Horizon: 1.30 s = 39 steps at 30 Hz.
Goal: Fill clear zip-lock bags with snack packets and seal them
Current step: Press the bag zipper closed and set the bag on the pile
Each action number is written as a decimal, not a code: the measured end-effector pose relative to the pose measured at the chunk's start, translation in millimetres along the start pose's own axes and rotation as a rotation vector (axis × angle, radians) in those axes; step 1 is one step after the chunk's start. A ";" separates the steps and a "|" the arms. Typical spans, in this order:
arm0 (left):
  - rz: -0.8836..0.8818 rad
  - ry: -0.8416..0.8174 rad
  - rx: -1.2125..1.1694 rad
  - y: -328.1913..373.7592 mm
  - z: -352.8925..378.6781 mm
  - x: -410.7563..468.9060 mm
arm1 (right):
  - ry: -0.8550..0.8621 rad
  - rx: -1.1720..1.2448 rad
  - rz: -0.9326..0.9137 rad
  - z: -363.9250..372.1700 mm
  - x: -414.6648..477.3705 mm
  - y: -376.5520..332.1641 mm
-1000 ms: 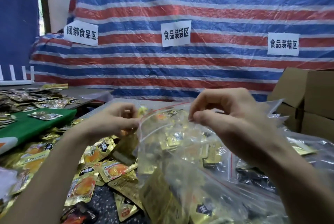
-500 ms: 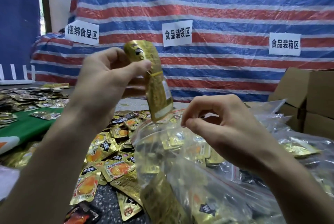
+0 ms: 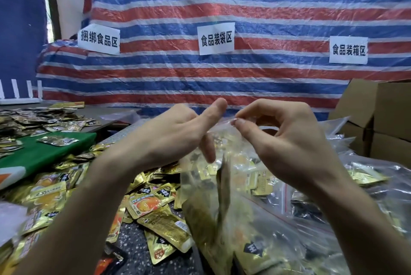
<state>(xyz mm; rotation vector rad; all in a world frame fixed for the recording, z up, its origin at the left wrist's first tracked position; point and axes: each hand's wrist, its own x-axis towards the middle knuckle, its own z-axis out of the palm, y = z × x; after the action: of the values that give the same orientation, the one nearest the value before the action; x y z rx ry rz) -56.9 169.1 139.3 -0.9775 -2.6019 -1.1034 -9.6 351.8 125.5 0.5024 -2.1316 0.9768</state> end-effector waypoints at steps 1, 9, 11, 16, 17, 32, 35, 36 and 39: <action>0.018 -0.091 0.050 -1.2 -5.1 -3.9 | -0.009 -0.008 0.005 -0.4 -0.2 0.3; 0.121 -0.042 0.170 -18.2 -44.5 -18.7 | -0.085 -0.047 -0.070 -4.9 -2.5 -6.1; 0.103 -0.025 0.212 -22.9 -48.8 -19.8 | -0.183 -0.096 -0.074 -8.2 -3.4 -7.8; 0.008 -0.109 0.231 -36.7 -58.1 -23.6 | -0.468 -0.243 0.033 -22.9 -4.6 -4.4; -0.004 -0.135 0.224 -39.1 -59.8 -24.0 | -0.515 -0.252 0.064 -24.2 -4.8 -3.5; 0.084 -0.360 -0.125 -53.9 -69.7 -27.2 | -0.646 -0.100 0.274 -4.7 -2.7 18.8; 0.045 -0.354 -0.126 -60.4 -72.9 -28.1 | -0.649 -0.071 0.289 -7.8 -3.0 18.4; 0.025 -0.350 -0.123 -62.0 -73.7 -28.4 | -0.642 -0.073 0.283 -8.3 -3.1 18.0; 0.016 -0.281 -0.091 -67.1 -75.9 -27.5 | -0.538 -0.080 0.239 -9.9 -1.5 17.2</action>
<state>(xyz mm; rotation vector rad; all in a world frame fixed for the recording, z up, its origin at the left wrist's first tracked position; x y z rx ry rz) -85.5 68.2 144.1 -1.2538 -2.7726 -1.1653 -14.4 370.4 120.4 0.5210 -2.7523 0.9547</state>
